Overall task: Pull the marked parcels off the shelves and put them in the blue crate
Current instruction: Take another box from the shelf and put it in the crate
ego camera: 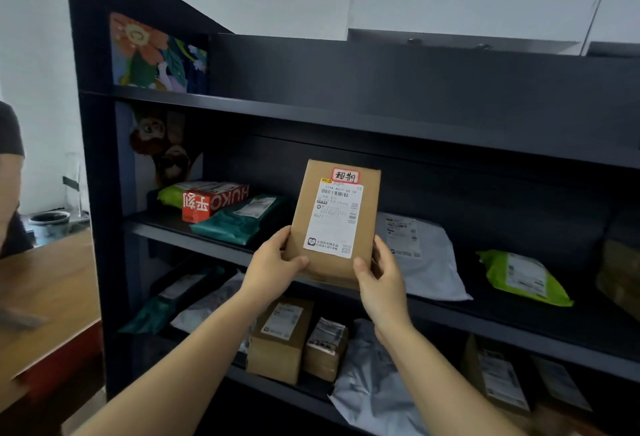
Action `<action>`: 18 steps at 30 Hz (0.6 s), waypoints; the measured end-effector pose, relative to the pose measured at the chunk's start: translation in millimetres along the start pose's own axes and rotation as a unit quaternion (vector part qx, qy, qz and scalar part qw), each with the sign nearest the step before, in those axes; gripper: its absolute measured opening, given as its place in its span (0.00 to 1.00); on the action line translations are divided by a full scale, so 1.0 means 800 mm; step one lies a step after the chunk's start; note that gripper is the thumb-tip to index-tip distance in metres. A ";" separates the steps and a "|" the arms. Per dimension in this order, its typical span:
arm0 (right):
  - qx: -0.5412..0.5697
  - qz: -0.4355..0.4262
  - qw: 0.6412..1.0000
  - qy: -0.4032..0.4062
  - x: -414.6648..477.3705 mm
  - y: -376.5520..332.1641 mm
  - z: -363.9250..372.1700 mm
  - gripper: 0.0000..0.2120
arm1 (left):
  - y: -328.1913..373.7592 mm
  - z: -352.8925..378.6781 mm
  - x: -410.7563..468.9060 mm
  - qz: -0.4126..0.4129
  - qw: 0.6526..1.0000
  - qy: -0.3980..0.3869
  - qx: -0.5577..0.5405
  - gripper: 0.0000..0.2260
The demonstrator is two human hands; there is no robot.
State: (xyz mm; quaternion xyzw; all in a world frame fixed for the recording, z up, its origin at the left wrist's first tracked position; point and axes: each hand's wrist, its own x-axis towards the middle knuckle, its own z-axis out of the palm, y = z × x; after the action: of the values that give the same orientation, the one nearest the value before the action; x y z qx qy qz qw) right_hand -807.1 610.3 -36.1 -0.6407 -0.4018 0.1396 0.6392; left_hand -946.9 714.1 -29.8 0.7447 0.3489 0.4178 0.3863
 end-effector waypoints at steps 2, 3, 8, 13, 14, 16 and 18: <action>0.000 -0.007 1.000 0.013 -0.018 0.000 -0.008 0.28 | 0.006 0.002 -0.019 0.011 1.000 0.002 -0.008 0.25; 0.000 -0.010 1.000 0.020 -0.027 0.000 -0.012 0.28 | 0.008 0.003 -0.029 0.014 1.000 0.001 -0.011 0.26; -0.017 -0.016 0.998 0.052 -0.076 -0.004 -0.034 0.27 | 0.015 0.010 -0.073 0.020 0.999 -0.012 -0.033 0.27; -0.028 -0.010 0.995 0.093 -0.136 -0.009 -0.062 0.27 | 0.026 0.017 -0.126 0.035 0.997 -0.049 -0.054 0.26; -0.029 -0.008 0.994 0.101 -0.150 -0.008 -0.068 0.27 | 0.030 0.019 -0.138 0.040 0.996 -0.060 -0.056 0.26; -0.026 -0.007 0.992 0.122 -0.178 -0.007 -0.083 0.27 | 0.037 0.024 -0.162 0.047 0.994 -0.078 -0.057 0.28; -0.019 -0.006 0.990 0.139 -0.207 -0.009 -0.102 0.27 | 0.045 0.032 -0.185 0.053 0.992 -0.096 -0.061 0.27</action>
State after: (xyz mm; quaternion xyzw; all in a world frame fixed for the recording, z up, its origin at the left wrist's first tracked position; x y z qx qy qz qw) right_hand -858.8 437.3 -72.7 -0.6633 -0.3155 0.0373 0.6775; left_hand -977.6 565.7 -60.0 0.7739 0.2440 0.3845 0.4401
